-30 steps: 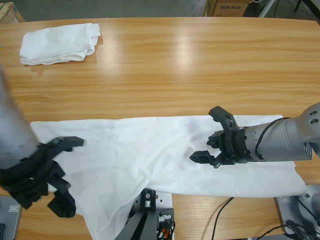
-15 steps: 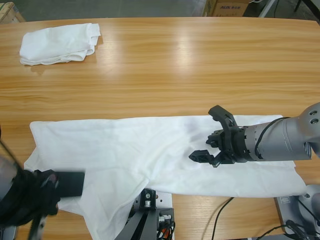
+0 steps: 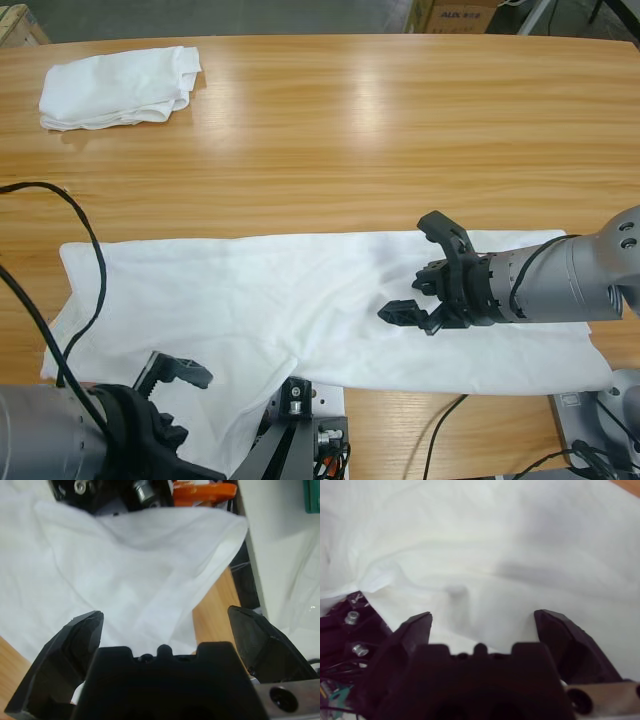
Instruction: Fold clothes
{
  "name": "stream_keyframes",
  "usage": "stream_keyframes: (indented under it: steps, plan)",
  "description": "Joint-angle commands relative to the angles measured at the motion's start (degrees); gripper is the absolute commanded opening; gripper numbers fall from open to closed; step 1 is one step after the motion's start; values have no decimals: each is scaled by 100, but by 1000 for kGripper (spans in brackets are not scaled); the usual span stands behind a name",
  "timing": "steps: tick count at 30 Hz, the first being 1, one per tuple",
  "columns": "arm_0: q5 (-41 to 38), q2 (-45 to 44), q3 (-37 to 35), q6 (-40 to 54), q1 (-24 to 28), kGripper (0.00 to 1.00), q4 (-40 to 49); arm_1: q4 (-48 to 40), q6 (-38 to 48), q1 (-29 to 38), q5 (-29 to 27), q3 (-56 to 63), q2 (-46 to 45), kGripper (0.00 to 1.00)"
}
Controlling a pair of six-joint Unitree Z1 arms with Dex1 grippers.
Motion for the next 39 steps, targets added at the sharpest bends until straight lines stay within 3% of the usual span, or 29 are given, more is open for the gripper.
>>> stream_keyframes:
  steps: [1, 10, 15, 17, 19, 25, 28, 30, 31, 39]
  plan:
    - [131, -115, 229, -257, -323, 964, -64, -224, 89, -44, 70, 182, 275, 845]
    - [272, 10, 1203, -622, -434, 959, -1247, -245, 99, -46, 98, 203, 254, 844]
    - [432, 114, 1198, -615, -434, 955, -1476, -245, 117, -46, 105, 203, 268, 844]
    - [437, 237, 1208, -830, -434, 878, -1476, -245, 124, -46, 105, 203, 272, 844]
    - [440, 326, 1231, -1143, -499, 865, -1476, -249, 126, -46, 105, 203, 289, 844]
    - [447, 326, 1234, -1216, -645, 660, -1499, -289, 126, -44, 123, 203, 358, 844]
    - [451, 316, 1219, -1364, -645, 340, -1497, -298, 126, -44, 130, 203, 374, 844]
    - [449, 309, 1229, -1470, -645, 76, -1488, -307, 126, -46, 138, 203, 382, 844]
    - [447, 307, 1236, -1506, -645, 0, -1474, -307, 126, -48, 142, 203, 382, 844]
    - [433, 323, 1294, -1552, -645, 0, -1421, -326, 126, -48, 186, 203, 411, 844]
